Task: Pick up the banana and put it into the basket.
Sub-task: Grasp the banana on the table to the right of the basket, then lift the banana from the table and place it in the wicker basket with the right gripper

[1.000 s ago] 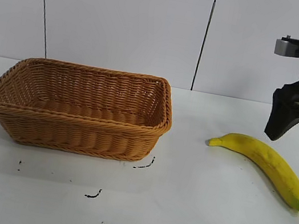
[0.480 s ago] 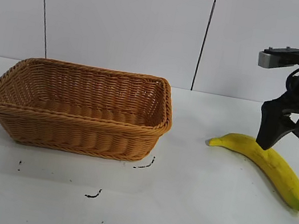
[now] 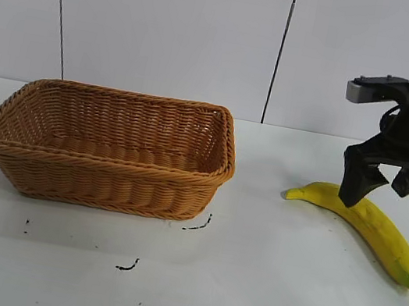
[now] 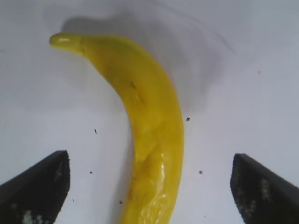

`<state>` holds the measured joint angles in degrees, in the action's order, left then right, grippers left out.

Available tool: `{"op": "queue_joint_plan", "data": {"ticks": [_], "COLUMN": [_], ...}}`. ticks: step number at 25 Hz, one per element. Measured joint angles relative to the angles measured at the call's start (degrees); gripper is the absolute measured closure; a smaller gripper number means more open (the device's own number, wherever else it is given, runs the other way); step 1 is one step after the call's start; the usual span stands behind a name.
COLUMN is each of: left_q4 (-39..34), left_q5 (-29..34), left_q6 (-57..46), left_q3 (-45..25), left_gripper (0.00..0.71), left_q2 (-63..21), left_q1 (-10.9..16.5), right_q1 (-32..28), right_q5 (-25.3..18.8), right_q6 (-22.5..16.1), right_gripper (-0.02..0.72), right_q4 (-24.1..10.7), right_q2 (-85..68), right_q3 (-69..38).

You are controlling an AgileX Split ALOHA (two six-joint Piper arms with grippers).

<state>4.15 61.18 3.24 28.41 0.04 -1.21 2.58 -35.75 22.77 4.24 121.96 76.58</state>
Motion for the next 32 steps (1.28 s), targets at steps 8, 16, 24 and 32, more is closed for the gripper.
{"op": "queue_joint_plan", "data": {"ticks": [8, 16, 24, 32], "left_q4": [0.00, 0.00, 0.00, 0.00], "left_q5": [0.00, 0.00, 0.00, 0.00], "left_q6": [0.00, 0.00, 0.00, 0.00], "left_q3": [0.00, 0.00, 0.00, 0.00], "left_gripper": [0.020, 0.020, 0.020, 0.020], "left_q2": [0.00, 0.00, 0.00, 0.00], "left_q1": [0.00, 0.00, 0.00, 0.00], "right_q1": [0.00, 0.00, 0.00, 0.00], "right_q5": [2.35, 1.47, -4.28, -21.60], "right_q6": [-0.36, -0.36, -0.45, -6.01], "right_gripper": [0.059, 0.379, 0.396, 0.396], "right_q4": [0.00, 0.00, -0.06, -0.01], "right_q2": [0.68, 0.68, 0.68, -2.55], "right_q3": [-0.10, -0.10, 2.75, 16.23]}}
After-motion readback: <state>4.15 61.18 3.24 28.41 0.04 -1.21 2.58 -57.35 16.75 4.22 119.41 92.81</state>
